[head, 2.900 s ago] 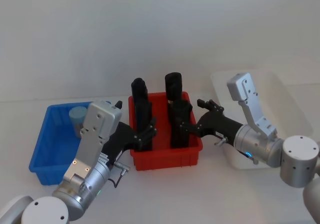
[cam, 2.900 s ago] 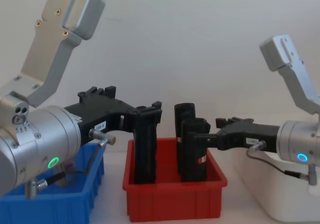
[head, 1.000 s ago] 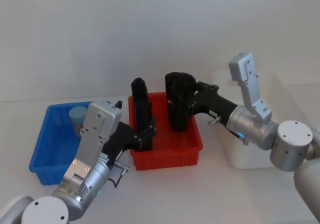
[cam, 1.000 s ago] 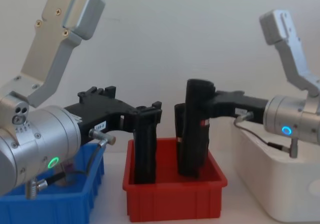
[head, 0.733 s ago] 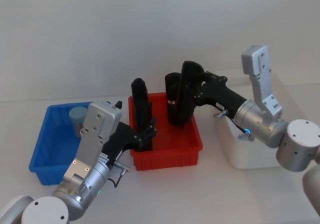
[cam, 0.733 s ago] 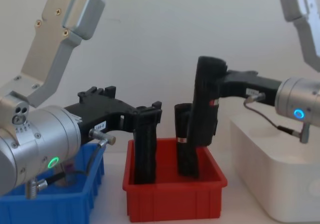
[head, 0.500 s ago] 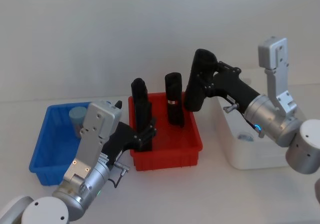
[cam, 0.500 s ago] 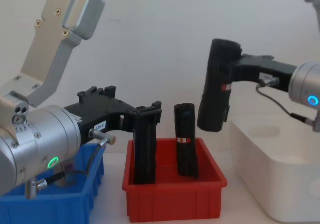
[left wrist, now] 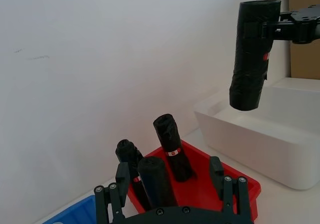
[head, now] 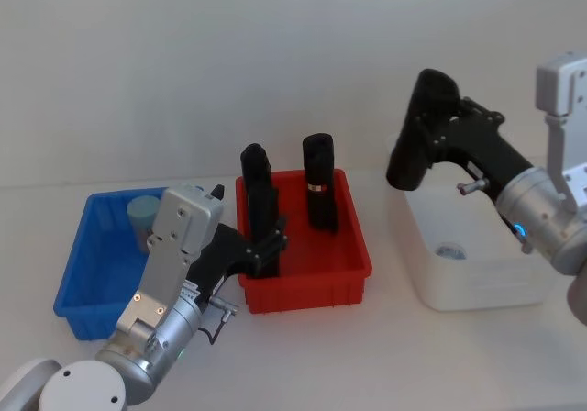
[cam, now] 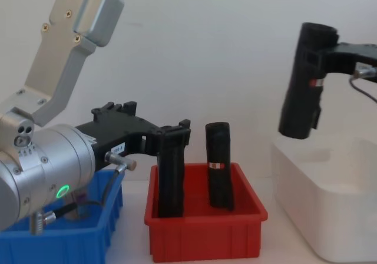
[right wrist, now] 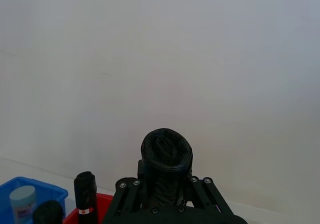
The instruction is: Pick the cotton swabs from the blue box and place them into the white box.
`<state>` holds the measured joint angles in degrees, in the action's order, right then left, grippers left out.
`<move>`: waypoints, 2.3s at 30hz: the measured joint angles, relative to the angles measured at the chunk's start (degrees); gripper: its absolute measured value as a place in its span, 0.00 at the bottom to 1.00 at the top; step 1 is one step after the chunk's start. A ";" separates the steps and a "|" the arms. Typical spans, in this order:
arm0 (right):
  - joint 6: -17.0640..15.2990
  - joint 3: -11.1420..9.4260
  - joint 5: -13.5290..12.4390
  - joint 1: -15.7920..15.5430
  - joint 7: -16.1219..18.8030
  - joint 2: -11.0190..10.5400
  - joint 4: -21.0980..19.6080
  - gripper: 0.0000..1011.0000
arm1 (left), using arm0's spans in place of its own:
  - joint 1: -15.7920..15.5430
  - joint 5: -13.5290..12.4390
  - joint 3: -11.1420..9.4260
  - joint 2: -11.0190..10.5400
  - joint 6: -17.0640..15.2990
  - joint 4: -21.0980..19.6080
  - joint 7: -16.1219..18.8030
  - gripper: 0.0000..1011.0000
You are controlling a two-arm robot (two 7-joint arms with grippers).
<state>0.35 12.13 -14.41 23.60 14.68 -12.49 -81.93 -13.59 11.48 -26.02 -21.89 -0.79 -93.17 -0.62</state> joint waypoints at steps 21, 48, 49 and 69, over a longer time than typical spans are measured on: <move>-7.29 -4.43 -1.75 -8.95 -12.06 -5.68 -10.01 0.36 | 0.00 0.00 0.00 0.00 0.00 0.00 0.00 0.99; -7.99 -6.84 -1.58 -11.26 -17.02 -7.26 -7.38 0.36 | 0.00 0.00 0.00 0.00 0.00 0.00 0.00 0.99; -7.85 -6.89 -1.55 -11.22 -17.03 -7.26 -7.19 0.36 | 0.00 0.00 0.00 0.00 0.00 0.00 0.00 0.99; -5.57 -7.25 -1.08 -10.41 -16.06 -6.79 -4.71 0.56 | 0.00 0.00 0.00 0.00 0.00 0.00 0.00 0.99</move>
<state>-5.22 4.88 -15.49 13.19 -1.38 -19.28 -86.63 -13.59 11.48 -26.02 -21.89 -0.79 -93.17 -0.63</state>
